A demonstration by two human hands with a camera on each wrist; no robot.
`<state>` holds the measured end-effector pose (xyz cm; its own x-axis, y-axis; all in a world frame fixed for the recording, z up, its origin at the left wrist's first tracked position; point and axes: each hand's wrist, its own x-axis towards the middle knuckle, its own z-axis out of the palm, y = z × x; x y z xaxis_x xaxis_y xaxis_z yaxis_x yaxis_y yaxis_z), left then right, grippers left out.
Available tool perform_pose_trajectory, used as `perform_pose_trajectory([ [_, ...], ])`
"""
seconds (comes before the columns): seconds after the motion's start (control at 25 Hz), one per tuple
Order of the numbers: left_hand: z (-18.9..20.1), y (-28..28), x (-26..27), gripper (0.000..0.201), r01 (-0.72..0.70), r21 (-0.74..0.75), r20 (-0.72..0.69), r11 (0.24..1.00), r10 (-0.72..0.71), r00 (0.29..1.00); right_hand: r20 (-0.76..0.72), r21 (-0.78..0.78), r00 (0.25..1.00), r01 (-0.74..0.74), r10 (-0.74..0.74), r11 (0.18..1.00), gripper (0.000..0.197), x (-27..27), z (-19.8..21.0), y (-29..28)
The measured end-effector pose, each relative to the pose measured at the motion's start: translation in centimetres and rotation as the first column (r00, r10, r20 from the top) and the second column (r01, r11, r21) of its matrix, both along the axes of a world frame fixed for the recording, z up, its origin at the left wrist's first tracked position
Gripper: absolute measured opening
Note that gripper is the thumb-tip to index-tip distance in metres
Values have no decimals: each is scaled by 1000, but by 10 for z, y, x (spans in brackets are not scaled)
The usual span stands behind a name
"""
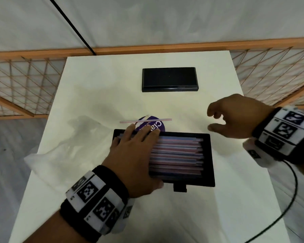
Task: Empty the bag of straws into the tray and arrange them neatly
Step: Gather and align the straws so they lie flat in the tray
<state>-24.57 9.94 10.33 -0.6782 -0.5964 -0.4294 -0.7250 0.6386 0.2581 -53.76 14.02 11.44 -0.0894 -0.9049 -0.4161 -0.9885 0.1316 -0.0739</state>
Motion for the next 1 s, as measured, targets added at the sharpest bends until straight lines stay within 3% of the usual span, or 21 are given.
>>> perform_pose_trajectory([
  [0.12,-3,3,2,126,-49,34,-4,998,49,999,-66,86,980,-181,187,980,38,4,-50,-54],
  [0.36,-2,7,2,128,-101,76,-29,992,104,994,-173,176,855,-461,488,870,40,35,-114,-136],
  [0.64,-9,6,6,130,-119,85,-66,989,125,990,-201,200,826,-493,528,847,23,57,-148,-148],
  [0.8,-11,5,8,132,-109,83,-88,991,116,989,-238,154,854,-436,462,886,23,35,-118,-125],
  [0.92,-3,4,15,137,-109,68,-154,992,118,981,-187,-99,932,-333,311,938,19,2,-59,-95],
  [1.0,2,2,33,137,-187,126,-309,974,218,926,-130,-314,950,-311,284,897,17,-17,-14,-66],
])
